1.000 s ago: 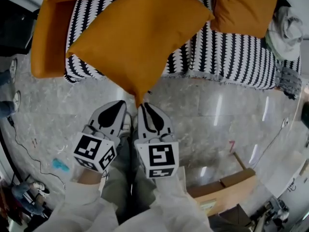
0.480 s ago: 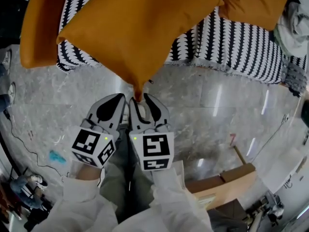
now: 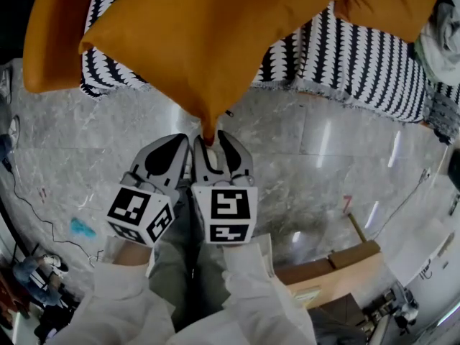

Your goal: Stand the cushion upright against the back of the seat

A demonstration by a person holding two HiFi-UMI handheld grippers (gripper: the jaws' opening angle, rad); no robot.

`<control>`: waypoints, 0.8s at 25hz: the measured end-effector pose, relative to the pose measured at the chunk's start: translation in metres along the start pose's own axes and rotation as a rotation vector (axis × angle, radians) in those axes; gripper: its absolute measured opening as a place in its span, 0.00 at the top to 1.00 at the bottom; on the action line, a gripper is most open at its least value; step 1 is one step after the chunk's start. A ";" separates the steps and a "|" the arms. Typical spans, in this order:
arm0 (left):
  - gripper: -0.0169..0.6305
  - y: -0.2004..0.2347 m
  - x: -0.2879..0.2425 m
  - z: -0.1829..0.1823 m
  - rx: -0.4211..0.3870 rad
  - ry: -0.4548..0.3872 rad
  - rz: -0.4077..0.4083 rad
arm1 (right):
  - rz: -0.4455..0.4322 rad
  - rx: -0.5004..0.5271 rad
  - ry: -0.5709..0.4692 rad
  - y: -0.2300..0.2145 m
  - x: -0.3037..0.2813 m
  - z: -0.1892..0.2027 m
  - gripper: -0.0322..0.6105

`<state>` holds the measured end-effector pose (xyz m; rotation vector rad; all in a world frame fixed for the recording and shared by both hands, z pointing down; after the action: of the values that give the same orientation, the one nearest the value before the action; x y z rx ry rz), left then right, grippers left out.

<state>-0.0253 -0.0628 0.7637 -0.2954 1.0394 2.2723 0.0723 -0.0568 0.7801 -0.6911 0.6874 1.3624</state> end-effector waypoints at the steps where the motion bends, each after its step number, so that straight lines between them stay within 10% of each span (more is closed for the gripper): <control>1: 0.96 0.000 0.000 0.002 0.000 0.002 0.002 | 0.004 0.001 0.000 0.000 -0.001 0.002 0.73; 20: 0.96 0.001 0.008 0.000 0.022 -0.004 0.001 | 0.009 -0.030 0.007 -0.002 0.001 -0.003 0.85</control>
<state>-0.0319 -0.0598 0.7604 -0.2811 1.0617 2.2603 0.0738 -0.0586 0.7781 -0.7175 0.6781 1.3817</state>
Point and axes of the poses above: the fingertips, and each gripper's own axes: x backward along the fingers, y to its left, z out of its underside, the point moved 6 cm from there along x, backward along the fingers, and after that the axes turned 15 degrees about z, right-handed, at the moved point
